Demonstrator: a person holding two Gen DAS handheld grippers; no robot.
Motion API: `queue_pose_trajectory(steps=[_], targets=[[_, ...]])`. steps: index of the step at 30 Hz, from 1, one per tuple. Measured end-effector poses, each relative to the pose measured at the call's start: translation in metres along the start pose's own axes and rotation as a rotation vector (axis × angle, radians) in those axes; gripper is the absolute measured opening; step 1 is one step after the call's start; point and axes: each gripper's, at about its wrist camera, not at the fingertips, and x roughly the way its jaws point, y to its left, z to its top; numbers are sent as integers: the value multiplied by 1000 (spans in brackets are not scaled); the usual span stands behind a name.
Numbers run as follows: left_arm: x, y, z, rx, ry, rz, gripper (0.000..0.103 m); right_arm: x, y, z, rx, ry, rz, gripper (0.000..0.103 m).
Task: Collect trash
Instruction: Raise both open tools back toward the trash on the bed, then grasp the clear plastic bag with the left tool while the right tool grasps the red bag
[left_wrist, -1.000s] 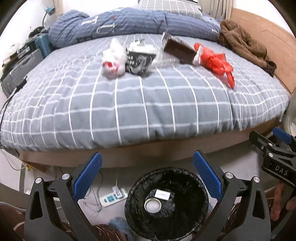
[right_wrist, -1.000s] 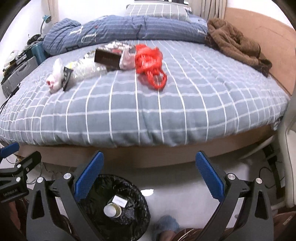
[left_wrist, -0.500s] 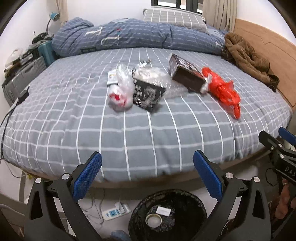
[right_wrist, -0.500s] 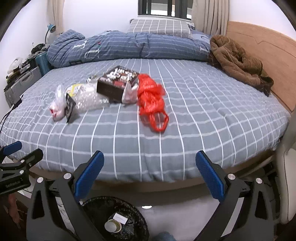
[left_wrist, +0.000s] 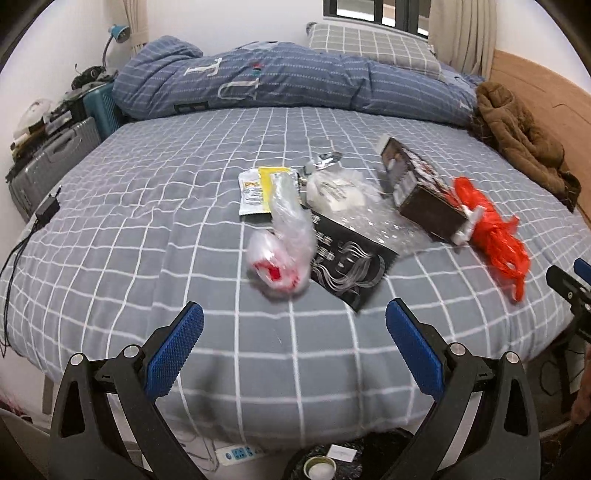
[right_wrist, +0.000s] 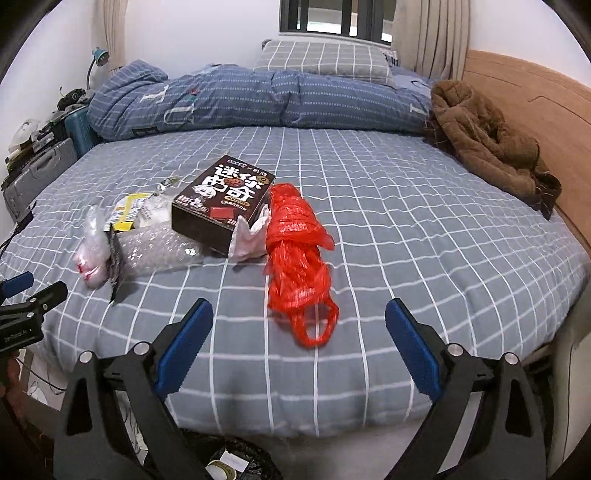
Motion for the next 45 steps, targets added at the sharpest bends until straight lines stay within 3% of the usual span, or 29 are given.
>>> queue_pose_trajectory(steps=[16,21,25,28,36,45], targets=[[69,20,37,-18,73,4,96,88,-1,42,-9,76,3,87],[80,21,40,-22,90,-5,88,104,2,48,-9,103,5,79],[87,19,39,-5,104,-23,72,115,3,50,5,124,14,72],[92,18,38,-1,116,-31,61,122,4,49,5,143,17,62],[94,20,38,-12,120,-38,57,127,5,46,2,166,34,40],[77,19,43,-18,93,-51,56,108,3,54,17,113,39,37]])
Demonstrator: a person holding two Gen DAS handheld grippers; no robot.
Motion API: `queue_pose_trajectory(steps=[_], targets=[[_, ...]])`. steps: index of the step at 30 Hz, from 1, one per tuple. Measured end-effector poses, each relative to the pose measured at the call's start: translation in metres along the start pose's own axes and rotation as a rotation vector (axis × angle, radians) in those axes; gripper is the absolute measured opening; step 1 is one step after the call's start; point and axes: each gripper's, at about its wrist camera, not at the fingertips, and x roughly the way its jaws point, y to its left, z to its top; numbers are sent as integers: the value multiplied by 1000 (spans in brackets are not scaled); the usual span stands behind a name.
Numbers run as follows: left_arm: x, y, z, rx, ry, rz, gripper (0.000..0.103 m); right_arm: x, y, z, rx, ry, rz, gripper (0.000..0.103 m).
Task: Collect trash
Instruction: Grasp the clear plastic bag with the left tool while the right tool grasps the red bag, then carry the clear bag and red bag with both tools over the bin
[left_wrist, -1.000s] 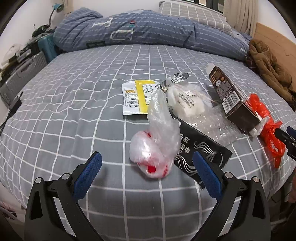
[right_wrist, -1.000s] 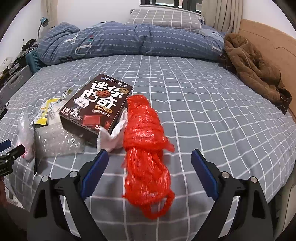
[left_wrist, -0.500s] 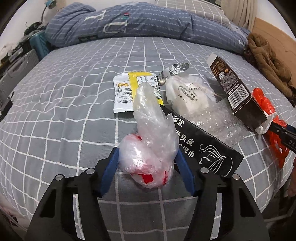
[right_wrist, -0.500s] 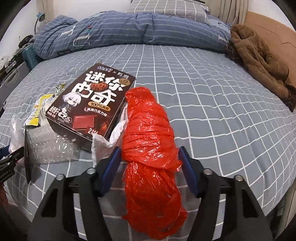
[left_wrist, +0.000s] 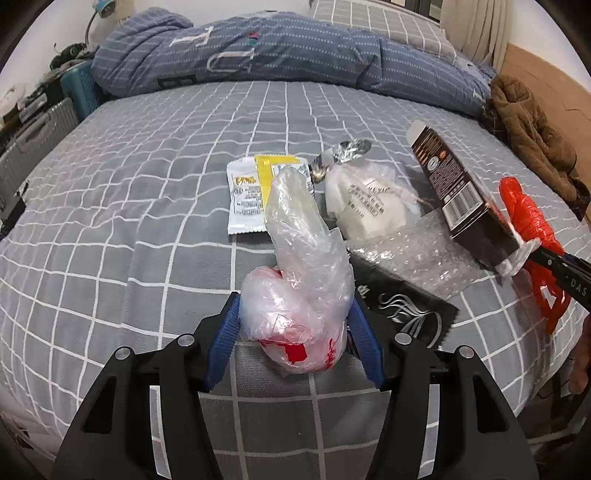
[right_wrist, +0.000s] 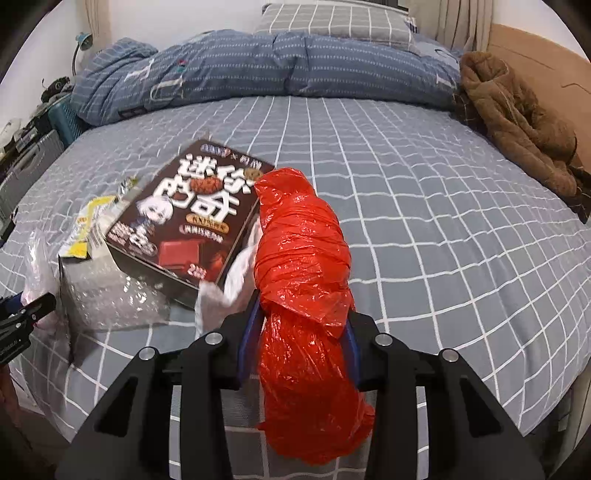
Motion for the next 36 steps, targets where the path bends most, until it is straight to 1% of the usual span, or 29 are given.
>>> queue_pose_trajectory(steps=[5,8,15,19,25,36], targets=[[-10,-3,2,6,-14,0,56,-16,2,5,0,-38,0,37],[-17,-5,3,2,-17,-1,56,-29,5,6,-6,-75,-4,37],[-37,-11,2,9,-47,-6,56,-53,11,0,-26,-121,-5,37],[-46,-14,-4,11,-59,2,56,-62,13,-5,-34,-130,-1,37],[-59,-17,-14,6,-66,-12,56,-70,20,-15,-52,-127,1,37],[-68,-20,-36,10,-53,-27,56,-89,33,-34,-58,-128,8,37]])
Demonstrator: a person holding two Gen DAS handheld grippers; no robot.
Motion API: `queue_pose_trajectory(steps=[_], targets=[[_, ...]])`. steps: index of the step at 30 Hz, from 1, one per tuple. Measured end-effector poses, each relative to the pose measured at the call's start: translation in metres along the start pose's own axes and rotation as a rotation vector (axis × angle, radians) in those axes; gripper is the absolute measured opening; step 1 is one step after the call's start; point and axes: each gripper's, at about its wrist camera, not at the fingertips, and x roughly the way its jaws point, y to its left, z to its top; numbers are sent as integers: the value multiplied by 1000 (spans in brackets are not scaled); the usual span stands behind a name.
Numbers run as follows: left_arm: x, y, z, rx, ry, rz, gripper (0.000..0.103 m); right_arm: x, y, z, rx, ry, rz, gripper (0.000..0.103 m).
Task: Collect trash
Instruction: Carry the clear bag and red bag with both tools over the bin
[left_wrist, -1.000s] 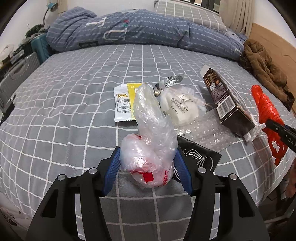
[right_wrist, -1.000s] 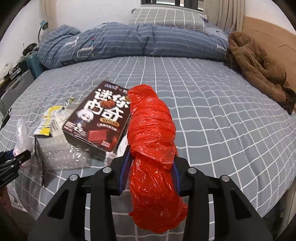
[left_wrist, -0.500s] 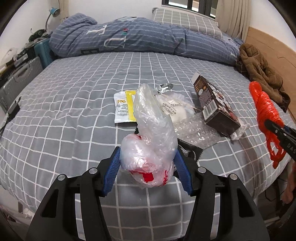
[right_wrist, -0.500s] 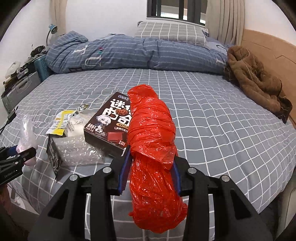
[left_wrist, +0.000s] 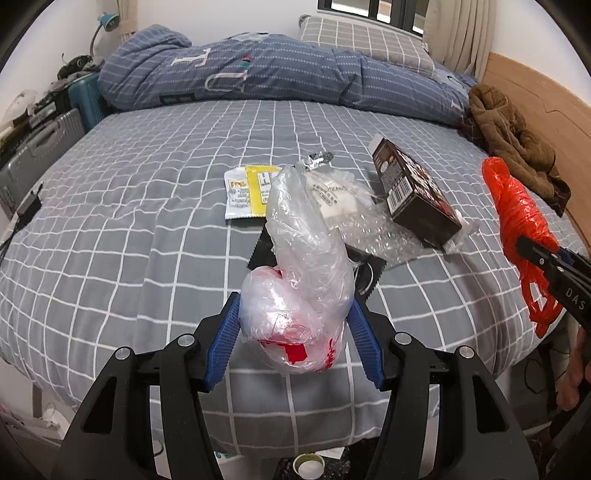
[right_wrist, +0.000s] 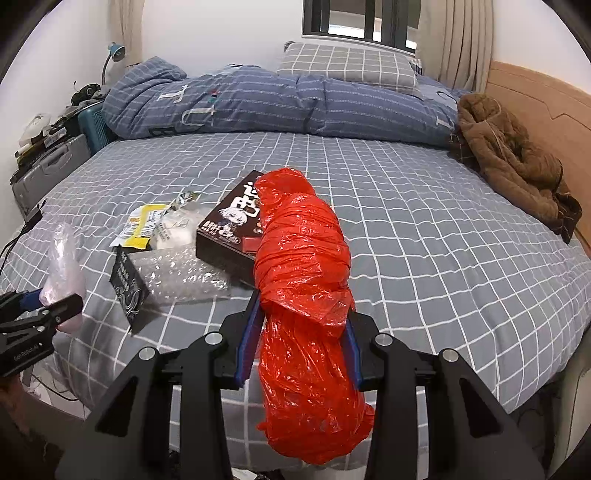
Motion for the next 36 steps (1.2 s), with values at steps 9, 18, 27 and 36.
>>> queue_pose_trajectory(steps=[9,18,27,36], targets=[[-13,-5,-19,4,5,-5,56,-15,14,-18,-8,7,18,37],[-22,-8,-37,7,13,-7,56,-23,28,-40,-21,37,34,37],[-29,-15,-62,20,39,-11,56,-31,37,-57,-27,58,49,37],[-36,-20,-78,26,56,-13,56,-43,43,-75,-22,76,65,37]])
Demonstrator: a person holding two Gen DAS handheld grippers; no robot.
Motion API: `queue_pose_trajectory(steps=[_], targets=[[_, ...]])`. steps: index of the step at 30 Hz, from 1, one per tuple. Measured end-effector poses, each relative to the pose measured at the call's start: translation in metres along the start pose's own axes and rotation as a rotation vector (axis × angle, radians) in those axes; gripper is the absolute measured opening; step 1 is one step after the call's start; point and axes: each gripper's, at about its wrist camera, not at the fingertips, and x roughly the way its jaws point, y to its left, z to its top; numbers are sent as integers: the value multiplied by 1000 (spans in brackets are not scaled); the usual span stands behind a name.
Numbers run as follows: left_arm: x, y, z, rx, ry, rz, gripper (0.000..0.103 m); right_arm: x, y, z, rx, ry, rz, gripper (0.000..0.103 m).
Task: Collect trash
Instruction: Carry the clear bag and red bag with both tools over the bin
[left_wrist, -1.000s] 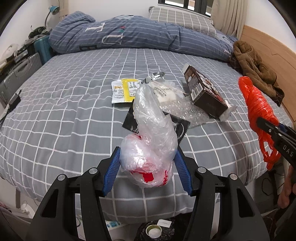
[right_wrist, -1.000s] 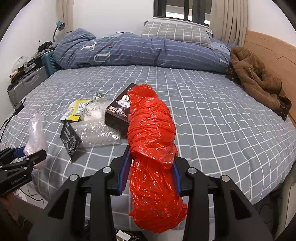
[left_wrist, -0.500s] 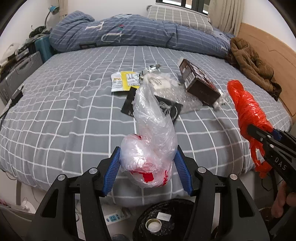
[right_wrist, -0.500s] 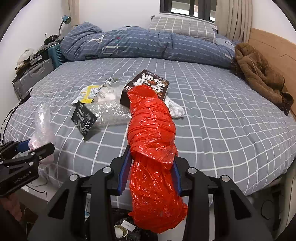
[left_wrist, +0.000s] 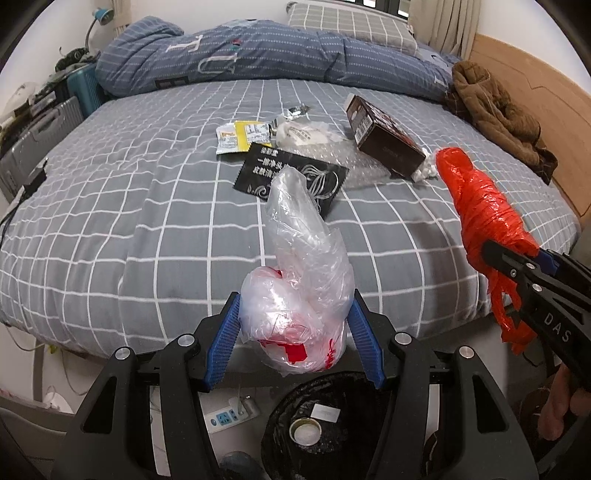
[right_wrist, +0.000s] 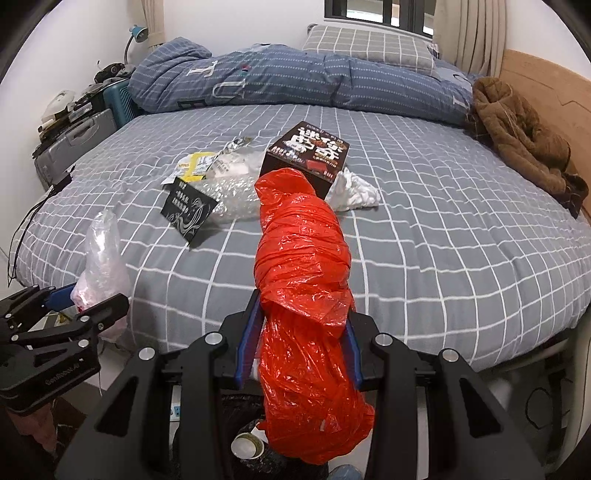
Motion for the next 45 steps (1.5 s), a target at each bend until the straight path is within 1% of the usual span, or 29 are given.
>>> queue_pose_trajectory(steps=[15,29,37,45], targets=[[-7,-4,-39,-10,48,-10,56,-11,13,-36,1,50,24,37],[-6,2,-84,-31,130,-9,56,-16,18,-75,22,122,45,37],[-10,5,-104,-45,164,-14,56,-11,22,-103,27,189,50,37],[-2,12,-120,-47,203,-4,56,12,21,-129,25,282,42,37]])
